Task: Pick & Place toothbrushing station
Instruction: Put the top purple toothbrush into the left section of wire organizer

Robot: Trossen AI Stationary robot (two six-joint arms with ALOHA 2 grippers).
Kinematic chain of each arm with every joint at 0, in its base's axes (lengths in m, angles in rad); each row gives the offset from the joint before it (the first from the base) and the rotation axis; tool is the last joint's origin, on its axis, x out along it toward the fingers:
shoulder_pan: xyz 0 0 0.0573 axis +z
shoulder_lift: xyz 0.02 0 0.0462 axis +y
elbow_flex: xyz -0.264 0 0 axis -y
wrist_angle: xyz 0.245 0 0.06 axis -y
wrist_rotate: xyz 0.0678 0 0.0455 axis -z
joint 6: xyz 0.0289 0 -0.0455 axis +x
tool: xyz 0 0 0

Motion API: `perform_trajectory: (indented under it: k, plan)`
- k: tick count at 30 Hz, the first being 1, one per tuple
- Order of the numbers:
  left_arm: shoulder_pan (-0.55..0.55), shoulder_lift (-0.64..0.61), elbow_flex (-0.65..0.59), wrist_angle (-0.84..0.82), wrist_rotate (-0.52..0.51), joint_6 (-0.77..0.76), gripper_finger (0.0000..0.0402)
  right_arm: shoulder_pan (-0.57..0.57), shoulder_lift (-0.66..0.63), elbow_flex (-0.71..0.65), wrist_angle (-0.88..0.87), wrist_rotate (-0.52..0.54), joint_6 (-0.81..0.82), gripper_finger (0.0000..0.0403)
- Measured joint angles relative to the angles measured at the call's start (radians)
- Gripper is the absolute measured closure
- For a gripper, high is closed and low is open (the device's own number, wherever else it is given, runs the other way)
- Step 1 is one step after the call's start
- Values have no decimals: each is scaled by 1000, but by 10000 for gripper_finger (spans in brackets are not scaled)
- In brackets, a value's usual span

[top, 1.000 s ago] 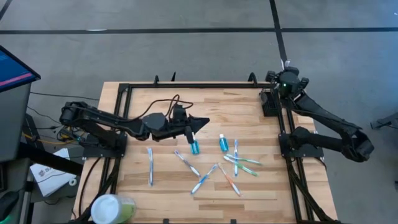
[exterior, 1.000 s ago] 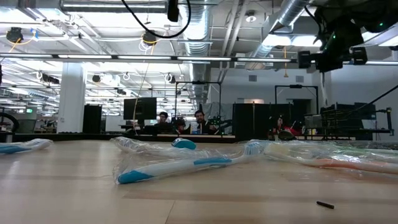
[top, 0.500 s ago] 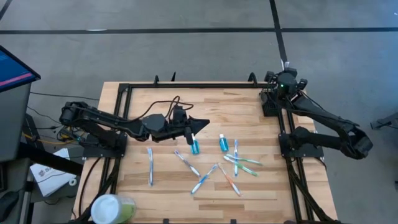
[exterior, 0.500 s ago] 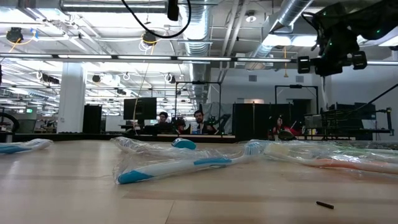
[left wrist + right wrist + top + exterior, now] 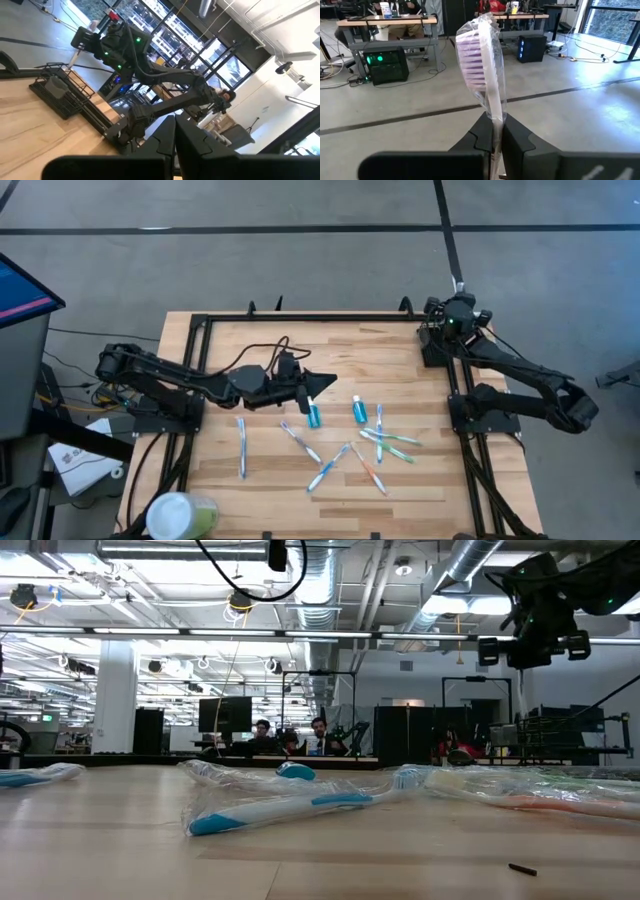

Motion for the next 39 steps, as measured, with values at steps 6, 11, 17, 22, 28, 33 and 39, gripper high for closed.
perform_trajectory:
  k: [6, 11, 17, 22, 28, 33, 39]
  plan:
    - [-1, 0, 0, 0, -4, -1, 400, 0, 25, -13, 9, 18, 16, 391]
    - [0, 0, 0, 0, -6, -14, 400, 18, 26, -16, 6, 31, 20, 391]
    - [5, 0, 0, 0, -6, -17, 400, 86, 89, 19, -29, 121, 94, 393]
    - [1, 0, 0, -2, 1, -37, 400, 94, 160, 56, -42, 179, 127, 392]
    - [-2, 0, 0, -42, 31, -79, 400, 86, 226, 108, -50, 228, 199, 393]
    - [-2, 0, 0, -71, 55, -108, 400, 82, 247, 117, -96, 282, 266, 392]
    - [9, 0, 0, -105, 72, -118, 400, 41, 241, 117, -296, 273, 547, 390]
